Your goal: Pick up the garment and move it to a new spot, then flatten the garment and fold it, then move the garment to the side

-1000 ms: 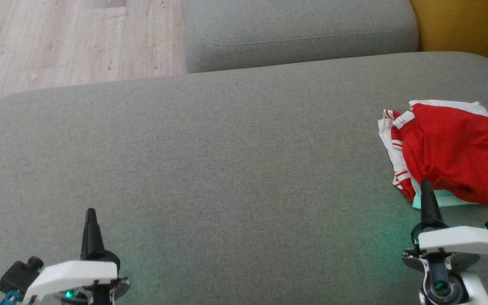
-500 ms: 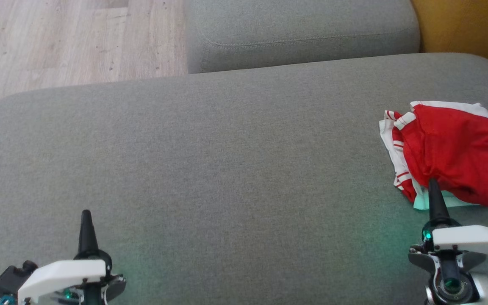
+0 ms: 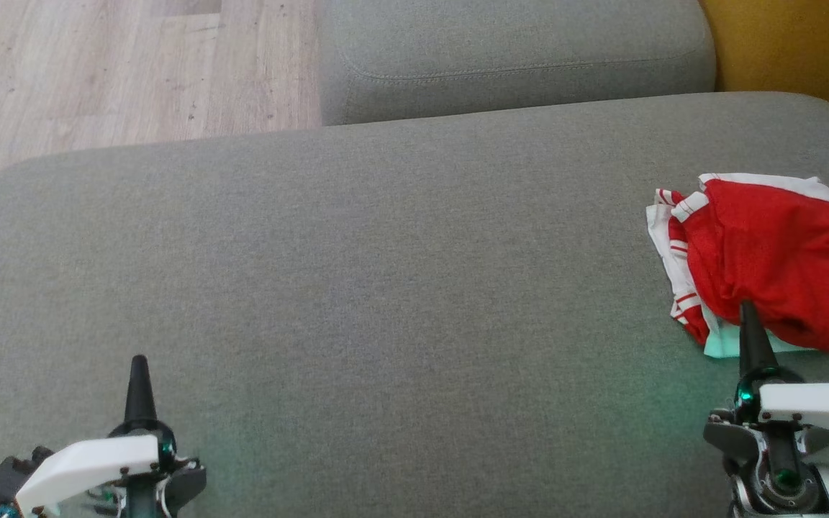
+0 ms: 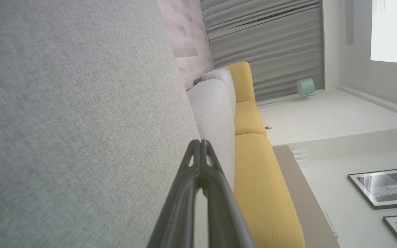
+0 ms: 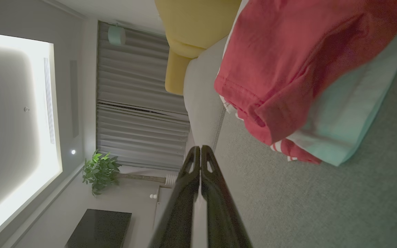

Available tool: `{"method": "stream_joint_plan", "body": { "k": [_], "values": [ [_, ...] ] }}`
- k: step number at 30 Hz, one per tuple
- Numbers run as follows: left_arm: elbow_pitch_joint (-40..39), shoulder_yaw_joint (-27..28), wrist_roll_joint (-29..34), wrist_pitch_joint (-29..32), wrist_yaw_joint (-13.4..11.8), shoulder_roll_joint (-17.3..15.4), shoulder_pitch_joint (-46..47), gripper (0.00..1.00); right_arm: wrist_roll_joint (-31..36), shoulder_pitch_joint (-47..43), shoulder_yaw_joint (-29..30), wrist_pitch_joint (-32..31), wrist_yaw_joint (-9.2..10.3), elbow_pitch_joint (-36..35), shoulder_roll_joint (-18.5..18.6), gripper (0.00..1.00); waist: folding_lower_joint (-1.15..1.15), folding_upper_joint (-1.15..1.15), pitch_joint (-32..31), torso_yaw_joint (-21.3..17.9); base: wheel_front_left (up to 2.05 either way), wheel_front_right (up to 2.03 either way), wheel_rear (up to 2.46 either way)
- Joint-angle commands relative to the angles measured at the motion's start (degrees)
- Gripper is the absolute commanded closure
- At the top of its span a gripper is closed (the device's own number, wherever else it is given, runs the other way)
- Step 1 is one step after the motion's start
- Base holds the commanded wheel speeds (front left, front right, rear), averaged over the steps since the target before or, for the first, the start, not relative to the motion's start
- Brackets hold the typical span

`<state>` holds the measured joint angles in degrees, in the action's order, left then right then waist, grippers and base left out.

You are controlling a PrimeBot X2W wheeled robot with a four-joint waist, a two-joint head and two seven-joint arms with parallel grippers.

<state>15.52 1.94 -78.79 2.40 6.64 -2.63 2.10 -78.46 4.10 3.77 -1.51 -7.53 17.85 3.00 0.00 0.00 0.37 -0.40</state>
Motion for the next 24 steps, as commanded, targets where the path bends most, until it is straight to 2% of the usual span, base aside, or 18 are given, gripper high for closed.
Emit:
{"method": "stream_joint_plan", "body": {
  "k": [1, 20, 24],
  "values": [
    [-1.65, 2.09, -1.66, 0.51, 0.61, -0.37, 3.1, 1.0, -1.95, 2.07, -0.64, -0.6, 0.03, -2.47, 0.73, 1.0, 0.0, 0.0, -0.01, 0.03, 0.0, 0.0, 0.0],
    [-1.47, 4.36, -13.12, 3.86, 0.84, -0.39, 4.05, 1.0, -14.18, 1.99, 1.62, -4.02, 0.04, -3.83, 0.65, 1.0, 0.0, 0.0, -0.18, 0.39, 0.0, 0.0, 0.0],
    [-1.46, 4.44, -13.49, 3.97, 0.85, -0.39, 4.08, 1.0, -14.55, 1.99, 1.73, -4.16, 0.04, -3.88, 0.62, 1.0, 0.0, 0.0, -0.19, 0.4, 0.0, 0.0, 0.0]
  ]
}}
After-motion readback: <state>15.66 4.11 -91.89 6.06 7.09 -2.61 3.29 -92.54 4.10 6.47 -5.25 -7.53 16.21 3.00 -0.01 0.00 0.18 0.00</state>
